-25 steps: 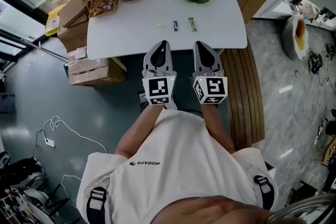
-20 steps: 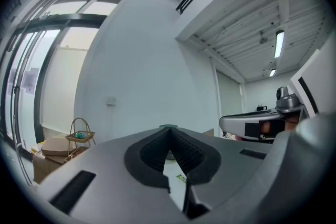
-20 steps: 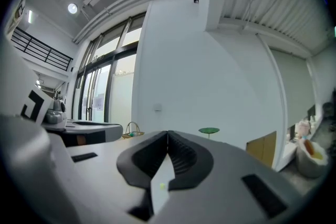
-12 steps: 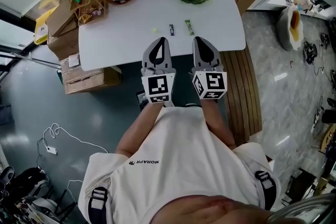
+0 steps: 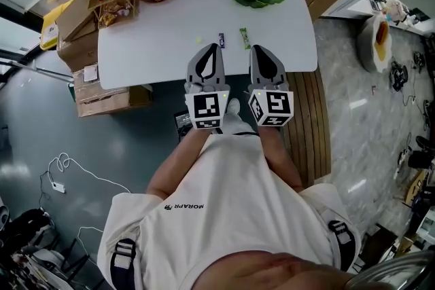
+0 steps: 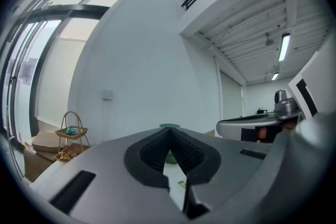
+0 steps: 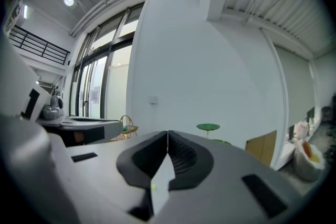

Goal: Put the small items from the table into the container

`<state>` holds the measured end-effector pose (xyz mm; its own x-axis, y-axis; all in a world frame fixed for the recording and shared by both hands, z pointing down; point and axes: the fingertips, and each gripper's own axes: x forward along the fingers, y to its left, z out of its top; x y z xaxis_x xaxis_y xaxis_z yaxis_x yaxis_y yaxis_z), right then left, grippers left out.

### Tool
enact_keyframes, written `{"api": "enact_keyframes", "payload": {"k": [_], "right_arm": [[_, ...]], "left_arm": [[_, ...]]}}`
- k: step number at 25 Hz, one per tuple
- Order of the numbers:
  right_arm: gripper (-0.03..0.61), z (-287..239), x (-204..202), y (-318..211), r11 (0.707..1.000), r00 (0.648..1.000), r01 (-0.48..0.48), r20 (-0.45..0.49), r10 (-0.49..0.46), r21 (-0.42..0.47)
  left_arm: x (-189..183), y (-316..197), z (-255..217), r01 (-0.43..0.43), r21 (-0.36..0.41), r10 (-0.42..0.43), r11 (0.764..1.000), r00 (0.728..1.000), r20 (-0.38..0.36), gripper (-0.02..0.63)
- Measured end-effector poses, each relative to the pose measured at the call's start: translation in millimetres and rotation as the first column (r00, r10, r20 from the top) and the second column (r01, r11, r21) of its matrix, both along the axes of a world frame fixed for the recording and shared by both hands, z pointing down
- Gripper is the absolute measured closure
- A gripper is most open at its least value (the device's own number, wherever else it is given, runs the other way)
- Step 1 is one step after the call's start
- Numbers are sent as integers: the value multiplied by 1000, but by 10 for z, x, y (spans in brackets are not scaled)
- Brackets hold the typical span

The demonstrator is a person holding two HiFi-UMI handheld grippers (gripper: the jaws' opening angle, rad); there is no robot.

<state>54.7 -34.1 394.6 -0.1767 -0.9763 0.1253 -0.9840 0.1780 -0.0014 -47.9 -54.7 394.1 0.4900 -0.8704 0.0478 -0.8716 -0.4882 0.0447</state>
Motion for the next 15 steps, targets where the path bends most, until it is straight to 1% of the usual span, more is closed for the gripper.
{"api": "enact_keyframes", "payload": {"k": [4,8,15], "right_arm": [[565,-3,41,-159,1000,1000,27,11,-27,-1],[565,5,62,-304,998,997,70,11,-70,-3],[565,57,308,-578,994,994,105,28,-105,-6]], "left_arm": [[33,-164,6,29,-3,-29,1000,1000,9,609],[141,-349,-16,59,2,-59,998,998,10,609],[279,-557,22,107,1,-107,994,994,27,609]]}}
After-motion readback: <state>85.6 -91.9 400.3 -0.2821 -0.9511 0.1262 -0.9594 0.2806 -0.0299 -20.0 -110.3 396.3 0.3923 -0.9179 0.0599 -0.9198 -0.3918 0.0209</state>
